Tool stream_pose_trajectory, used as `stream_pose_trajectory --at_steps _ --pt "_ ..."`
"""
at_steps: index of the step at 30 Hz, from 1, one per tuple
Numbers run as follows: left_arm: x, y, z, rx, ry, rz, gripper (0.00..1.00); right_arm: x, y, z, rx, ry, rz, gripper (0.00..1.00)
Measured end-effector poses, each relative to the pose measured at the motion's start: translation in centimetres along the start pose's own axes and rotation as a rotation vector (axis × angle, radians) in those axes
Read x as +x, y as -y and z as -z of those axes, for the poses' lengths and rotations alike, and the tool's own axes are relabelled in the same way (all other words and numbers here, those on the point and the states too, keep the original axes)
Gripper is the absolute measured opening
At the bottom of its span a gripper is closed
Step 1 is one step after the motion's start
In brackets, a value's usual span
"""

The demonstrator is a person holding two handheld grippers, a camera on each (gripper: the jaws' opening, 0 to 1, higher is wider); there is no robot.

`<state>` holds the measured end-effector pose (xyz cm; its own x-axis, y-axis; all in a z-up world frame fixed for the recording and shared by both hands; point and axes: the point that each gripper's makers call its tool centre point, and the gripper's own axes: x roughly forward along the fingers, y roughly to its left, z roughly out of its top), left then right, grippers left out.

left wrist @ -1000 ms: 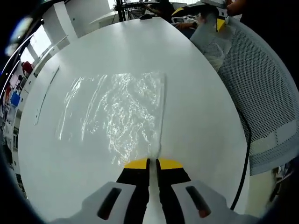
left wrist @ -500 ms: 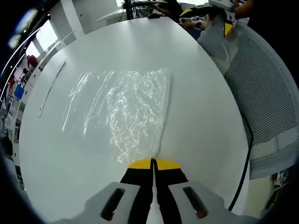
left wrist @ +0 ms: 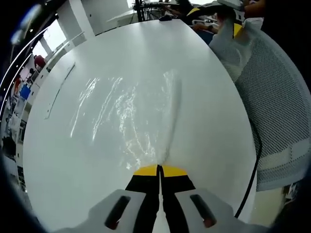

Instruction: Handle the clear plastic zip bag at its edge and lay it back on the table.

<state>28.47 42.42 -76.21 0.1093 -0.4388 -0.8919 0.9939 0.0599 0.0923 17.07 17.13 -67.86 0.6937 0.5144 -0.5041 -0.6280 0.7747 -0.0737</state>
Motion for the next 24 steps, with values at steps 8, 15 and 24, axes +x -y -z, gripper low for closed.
stream_pose_trajectory --at_steps 8,15,24 --pt "-1.0 0.6 -0.7 0.012 0.013 -0.02 0.0 0.7 -0.4 -1.6 -0.061 -0.001 -0.043 0.82" --pt "-1.8 1.3 -1.3 0.029 0.013 -0.036 0.0 1.2 -0.8 -2.6 -0.085 -0.008 -0.078 0.75" --pt "-2.5 2.3 -2.5 0.065 0.006 -0.074 0.0 1.9 -1.4 -3.5 -0.131 -0.011 -0.114 0.71"
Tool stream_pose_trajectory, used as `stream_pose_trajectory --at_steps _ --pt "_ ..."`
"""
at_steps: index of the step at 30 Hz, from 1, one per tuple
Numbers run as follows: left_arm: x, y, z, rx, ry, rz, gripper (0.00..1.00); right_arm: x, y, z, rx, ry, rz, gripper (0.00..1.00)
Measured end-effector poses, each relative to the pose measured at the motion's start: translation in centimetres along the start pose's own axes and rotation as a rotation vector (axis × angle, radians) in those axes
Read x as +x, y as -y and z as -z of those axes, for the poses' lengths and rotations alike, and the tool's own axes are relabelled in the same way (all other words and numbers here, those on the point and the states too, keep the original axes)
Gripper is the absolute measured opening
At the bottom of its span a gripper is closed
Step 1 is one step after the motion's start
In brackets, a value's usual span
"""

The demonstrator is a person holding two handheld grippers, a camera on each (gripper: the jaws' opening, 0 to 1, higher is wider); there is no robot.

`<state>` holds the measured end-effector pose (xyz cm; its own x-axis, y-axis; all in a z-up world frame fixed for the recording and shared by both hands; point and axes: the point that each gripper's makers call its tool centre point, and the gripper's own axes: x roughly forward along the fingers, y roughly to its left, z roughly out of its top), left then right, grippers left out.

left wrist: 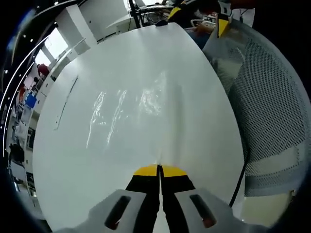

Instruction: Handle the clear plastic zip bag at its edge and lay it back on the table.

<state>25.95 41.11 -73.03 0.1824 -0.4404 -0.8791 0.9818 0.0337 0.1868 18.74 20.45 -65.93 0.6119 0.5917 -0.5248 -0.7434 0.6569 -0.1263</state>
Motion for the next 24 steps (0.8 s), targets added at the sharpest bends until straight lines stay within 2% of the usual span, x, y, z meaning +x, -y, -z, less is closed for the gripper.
stream_pose_trajectory --at_steps 11,24 --pt "-0.9 0.5 -1.5 0.032 0.003 -0.032 0.0 0.8 -0.4 -1.7 -0.055 0.021 -0.032 0.62" --pt "-2.0 1.6 -3.5 0.055 0.017 -0.051 0.0 1.8 -1.2 -3.0 -0.062 0.04 -0.082 0.52"
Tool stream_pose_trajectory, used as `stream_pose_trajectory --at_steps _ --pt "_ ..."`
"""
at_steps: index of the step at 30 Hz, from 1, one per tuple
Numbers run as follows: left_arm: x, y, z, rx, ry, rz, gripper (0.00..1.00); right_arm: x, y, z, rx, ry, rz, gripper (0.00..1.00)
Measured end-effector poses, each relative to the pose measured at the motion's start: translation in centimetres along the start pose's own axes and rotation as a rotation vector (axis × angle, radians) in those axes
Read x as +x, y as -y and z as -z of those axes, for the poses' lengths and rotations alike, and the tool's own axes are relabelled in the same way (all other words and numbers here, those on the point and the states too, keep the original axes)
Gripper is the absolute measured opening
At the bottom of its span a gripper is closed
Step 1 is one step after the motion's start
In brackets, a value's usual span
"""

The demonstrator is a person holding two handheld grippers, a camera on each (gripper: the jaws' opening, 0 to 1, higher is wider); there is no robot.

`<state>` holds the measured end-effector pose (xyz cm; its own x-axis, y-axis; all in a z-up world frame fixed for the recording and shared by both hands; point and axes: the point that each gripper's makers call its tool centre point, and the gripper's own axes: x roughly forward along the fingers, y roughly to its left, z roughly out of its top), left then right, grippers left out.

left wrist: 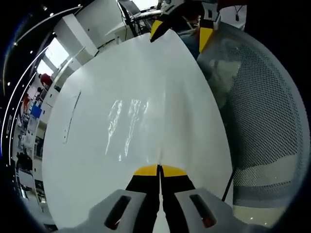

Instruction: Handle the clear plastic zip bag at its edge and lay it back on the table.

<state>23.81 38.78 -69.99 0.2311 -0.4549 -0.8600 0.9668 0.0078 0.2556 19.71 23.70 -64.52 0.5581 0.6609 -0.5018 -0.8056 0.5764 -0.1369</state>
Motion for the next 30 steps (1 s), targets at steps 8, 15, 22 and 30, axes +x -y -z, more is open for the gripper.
stream_pose_trajectory --at_steps 8,15,22,30 --pt "-0.5 0.5 -0.9 -0.021 0.009 -0.006 0.0 0.6 -0.3 -0.5 -0.03 0.004 -0.024 0.46" --pt "-1.2 1.2 -1.9 -0.025 0.015 -0.003 0.0 1.4 -0.9 -0.8 -0.048 -0.002 -0.058 0.39" --pt "-1.7 2.0 -2.7 -0.008 0.01 0.006 0.0 2.0 -1.7 -1.3 -0.067 0.001 -0.083 0.32" --pt "-2.1 2.5 -3.6 -0.014 0.024 0.012 0.0 2.6 -2.5 -1.7 -0.077 0.0 -0.119 0.24"
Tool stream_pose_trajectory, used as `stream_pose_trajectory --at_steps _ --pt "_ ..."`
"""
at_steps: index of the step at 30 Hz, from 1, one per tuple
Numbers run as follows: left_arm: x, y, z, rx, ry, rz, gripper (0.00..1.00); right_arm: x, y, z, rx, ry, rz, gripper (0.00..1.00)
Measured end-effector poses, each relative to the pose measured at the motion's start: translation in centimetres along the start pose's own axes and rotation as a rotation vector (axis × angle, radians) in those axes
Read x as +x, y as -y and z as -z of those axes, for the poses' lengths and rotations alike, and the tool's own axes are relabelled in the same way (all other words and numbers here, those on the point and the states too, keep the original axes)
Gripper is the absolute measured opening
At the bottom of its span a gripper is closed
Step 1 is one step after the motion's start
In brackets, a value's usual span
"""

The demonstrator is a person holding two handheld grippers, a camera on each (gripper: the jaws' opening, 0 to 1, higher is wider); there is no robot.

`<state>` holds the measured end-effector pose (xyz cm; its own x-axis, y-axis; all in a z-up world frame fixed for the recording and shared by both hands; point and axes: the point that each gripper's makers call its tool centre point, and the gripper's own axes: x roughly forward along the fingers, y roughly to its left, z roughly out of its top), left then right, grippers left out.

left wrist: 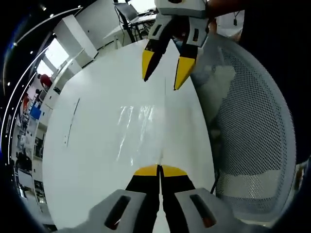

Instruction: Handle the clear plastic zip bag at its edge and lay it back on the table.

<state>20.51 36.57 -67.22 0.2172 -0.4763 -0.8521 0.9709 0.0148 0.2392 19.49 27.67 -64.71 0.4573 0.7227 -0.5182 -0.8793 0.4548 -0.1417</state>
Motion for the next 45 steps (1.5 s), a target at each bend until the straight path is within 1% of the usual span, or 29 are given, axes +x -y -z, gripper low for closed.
stream_pose_trajectory --at_steps 3,8,12,15,21,27,30,35,36,38,45 --pt "0.0 0.2 -0.3 -0.008 0.006 0.007 0.0 0.4 -0.6 0.0 0.011 -0.006 -0.033 0.22" --pt "-0.1 0.4 -0.9 -0.007 0.011 0.02 0.0 1.0 -1.3 0.0 -0.004 -0.015 -0.057 0.18" --pt "-0.2 0.7 -1.7 0.011 0.015 0.033 0.0 1.5 -2.2 -0.2 -0.029 -0.027 -0.094 0.12" --pt "-0.2 0.8 -2.1 0.017 0.019 0.041 0.0 1.7 -2.4 -0.1 -0.042 -0.032 -0.105 0.1" --pt "-0.2 1.1 -2.5 0.023 0.032 0.052 0.0 1.9 -2.5 0.1 -0.07 -0.043 -0.114 0.0" --pt "-0.3 1.1 -2.7 0.029 0.045 0.053 0.0 2.0 -2.4 0.1 -0.085 -0.045 -0.111 0.0" --pt "-0.4 1.1 -2.8 0.041 0.06 0.051 0.0 2.0 -2.4 0.1 -0.111 -0.046 -0.105 0.0" --pt "-0.3 1.1 -2.9 0.089 0.083 0.043 0.0 1.9 -2.3 0.0 -0.127 -0.043 -0.099 0.0" --pt "-0.2 1.1 -2.9 0.093 0.089 0.044 0.02 1.9 -2.3 0.0 -0.13 -0.043 -0.1 0.0" --pt "0.0 1.0 -2.8 0.105 0.089 0.04 0.04 2.0 -2.3 0.0 -0.133 -0.044 -0.102 0.0" --pt "0.6 0.8 -2.4 0.128 0.08 0.028 0.0 2.0 -2.2 -0.1 -0.146 -0.051 -0.107 0.0"
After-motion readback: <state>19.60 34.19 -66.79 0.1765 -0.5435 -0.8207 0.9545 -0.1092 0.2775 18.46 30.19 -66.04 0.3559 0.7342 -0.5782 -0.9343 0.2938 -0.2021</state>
